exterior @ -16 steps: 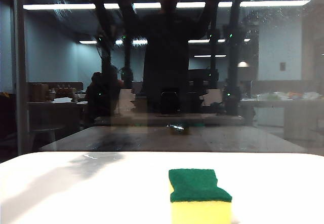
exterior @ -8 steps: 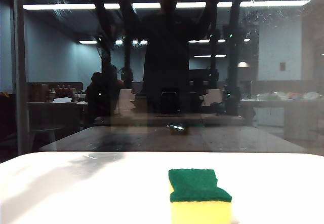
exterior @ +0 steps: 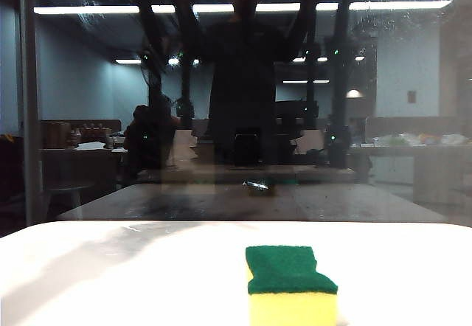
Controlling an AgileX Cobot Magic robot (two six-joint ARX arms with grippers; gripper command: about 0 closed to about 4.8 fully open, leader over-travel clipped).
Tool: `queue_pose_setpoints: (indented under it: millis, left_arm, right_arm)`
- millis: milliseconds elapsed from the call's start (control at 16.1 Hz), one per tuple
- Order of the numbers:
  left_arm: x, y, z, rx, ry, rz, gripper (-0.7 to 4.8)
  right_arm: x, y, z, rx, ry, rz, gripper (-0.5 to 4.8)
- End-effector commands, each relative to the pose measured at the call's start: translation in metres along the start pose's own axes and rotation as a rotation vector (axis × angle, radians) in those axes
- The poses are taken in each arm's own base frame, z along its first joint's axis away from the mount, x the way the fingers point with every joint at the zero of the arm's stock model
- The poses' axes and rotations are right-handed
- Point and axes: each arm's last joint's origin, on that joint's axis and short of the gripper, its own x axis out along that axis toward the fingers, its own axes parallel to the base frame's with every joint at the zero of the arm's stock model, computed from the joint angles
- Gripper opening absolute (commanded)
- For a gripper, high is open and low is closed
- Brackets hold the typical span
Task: Reach upward to find where there is water on the glass, pick up the sponge from the table, dry the water, and finally place the sponge back on the table.
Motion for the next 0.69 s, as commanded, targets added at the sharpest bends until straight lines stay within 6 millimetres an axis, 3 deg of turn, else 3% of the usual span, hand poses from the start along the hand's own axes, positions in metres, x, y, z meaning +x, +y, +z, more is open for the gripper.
queue_pose_setpoints:
  millis: [62,685]
  left_arm:
    - [-0.002,-0.0055,0.0038,0.011,0.002,-0.102,-0.06]
    - [-0.0026,-0.0088,0.0031,-0.033,0.028,-0.216,-0.06]
  right_arm:
    - [-0.0031,0.0052,0.0026,-0.001,-0.004,0.096,-0.06]
    - [-0.0045,0.0118,0.0019,-0.006,0.026,0.327,-0.06]
